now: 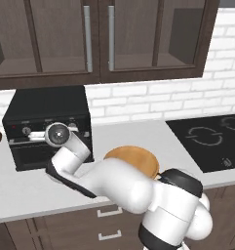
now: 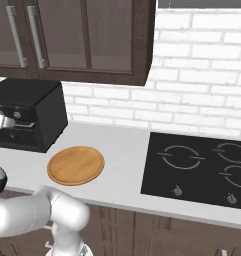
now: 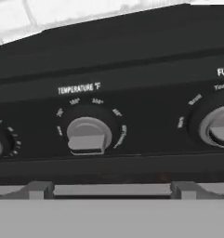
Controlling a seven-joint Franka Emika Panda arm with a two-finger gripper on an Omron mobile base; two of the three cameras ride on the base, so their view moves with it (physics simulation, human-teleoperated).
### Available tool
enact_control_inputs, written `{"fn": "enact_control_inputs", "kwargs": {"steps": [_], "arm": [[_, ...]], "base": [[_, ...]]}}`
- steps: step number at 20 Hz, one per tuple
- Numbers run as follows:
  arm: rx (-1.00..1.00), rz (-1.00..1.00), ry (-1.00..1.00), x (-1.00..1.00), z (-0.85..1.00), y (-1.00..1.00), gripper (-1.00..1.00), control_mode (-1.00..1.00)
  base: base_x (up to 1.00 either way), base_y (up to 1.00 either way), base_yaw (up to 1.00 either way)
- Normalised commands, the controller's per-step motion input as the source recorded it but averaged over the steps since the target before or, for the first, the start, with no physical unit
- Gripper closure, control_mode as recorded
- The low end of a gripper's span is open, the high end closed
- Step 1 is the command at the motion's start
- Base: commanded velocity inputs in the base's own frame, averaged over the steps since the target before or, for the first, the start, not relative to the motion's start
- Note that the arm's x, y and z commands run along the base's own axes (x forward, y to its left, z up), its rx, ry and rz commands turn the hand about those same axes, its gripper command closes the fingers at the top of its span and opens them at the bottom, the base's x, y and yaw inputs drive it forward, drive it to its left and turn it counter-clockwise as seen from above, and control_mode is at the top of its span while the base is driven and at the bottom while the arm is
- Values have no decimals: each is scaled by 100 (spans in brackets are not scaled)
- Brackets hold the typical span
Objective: Pick up the kebab skewer and baguette bread, and place them inside the toaster oven. Close the toaster oven door and start by setting the timer.
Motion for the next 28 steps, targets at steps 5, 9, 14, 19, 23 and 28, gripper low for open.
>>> {"fn": "enact_control_inputs", "kwargs": {"steps": [5,9,14,19,23,28], "arm": [[-10,0,-21,-18,9,-3,-100,-100],[-6,0,-28,-12,-6,0,-100,-100],[-2,0,-26,-5,0,0,-100,-100],[0,0,-11,0,0,0,-100,-100],[0,0,-7,0,0,0,-100,-100],[0,0,0,0,0,0,-100,-100]], "base": [[0,0,0],[0,0,0],[0,0,0],[0,0,0],[0,0,0],[0,0,0]]}}
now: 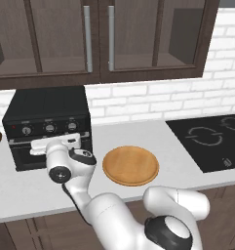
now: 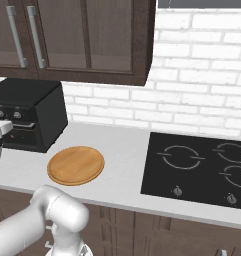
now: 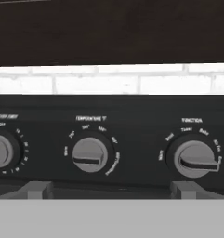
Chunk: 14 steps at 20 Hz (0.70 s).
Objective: Pick up the kebab skewer and baguette bread, and place them inside the toaster oven. Close the toaster oven door and start by setting the timer.
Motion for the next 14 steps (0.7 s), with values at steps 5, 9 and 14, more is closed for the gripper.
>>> {"fn": "enact_control_inputs", "kwargs": {"steps": [5,9,14], "arm": [[0,0,0,0,0,0,-100,-100],[0,0,0,0,0,1,-100,-100],[0,0,0,0,0,20,-100,-100]], "base": [[0,0,0],[0,0,0],[0,0,0]]}}
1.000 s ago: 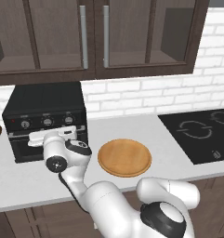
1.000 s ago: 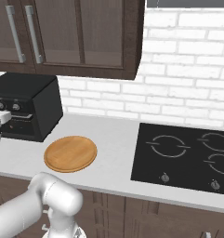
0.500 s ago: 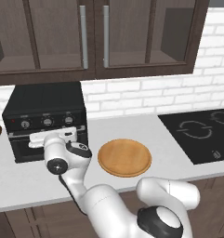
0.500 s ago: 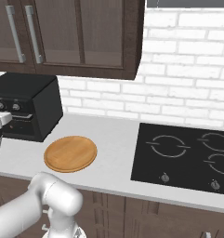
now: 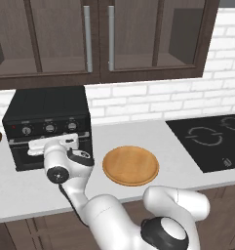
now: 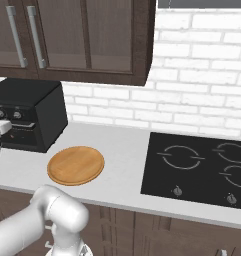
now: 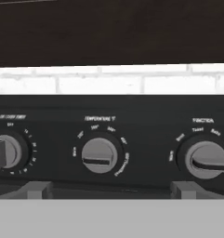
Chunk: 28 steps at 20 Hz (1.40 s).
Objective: Pick up the kebab skewer and baguette bread, and place them inside the toaster oven. Close the toaster oven door and start by setting the timer.
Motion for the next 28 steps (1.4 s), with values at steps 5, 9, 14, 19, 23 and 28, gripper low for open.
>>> {"fn": "enact_control_inputs", "kwargs": {"steps": [5,9,14,19,23,28], "arm": [[0,0,0,0,0,18,-100,-100],[0,0,0,0,1,21,-100,-100],[0,0,0,0,0,30,-100,-100],[0,0,0,0,0,28,-100,-100],[0,0,0,0,0,27,-100,-100],[0,0,0,0,0,26,-100,-100]], "base": [[0,0,0],[0,0,0],[0,0,0],[0,0,0],[0,0,0],[0,0,0]]}}
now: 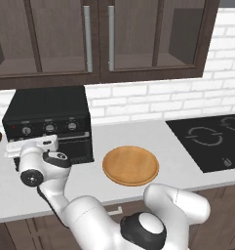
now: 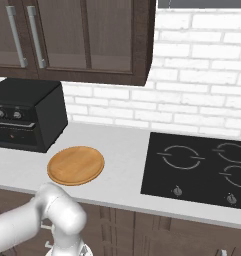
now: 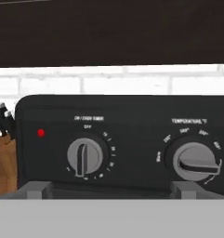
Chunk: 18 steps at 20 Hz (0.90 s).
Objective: Pick up the kebab skewer and baguette bread, and place them inside the toaster oven. Close the toaster oven door and start by setting the timer.
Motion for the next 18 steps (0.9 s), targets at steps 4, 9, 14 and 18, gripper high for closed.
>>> {"fn": "enact_control_inputs", "kwargs": {"steps": [4,9,14,18], "arm": [[0,0,0,0,0,22,-100,-100],[0,0,0,4,1,19,-100,-100],[0,0,0,5,0,4,-100,-100],[0,0,0,14,4,0,-100,-100]], "base": [[0,0,0],[0,0,0],[0,0,0],[0,0,0]]}}
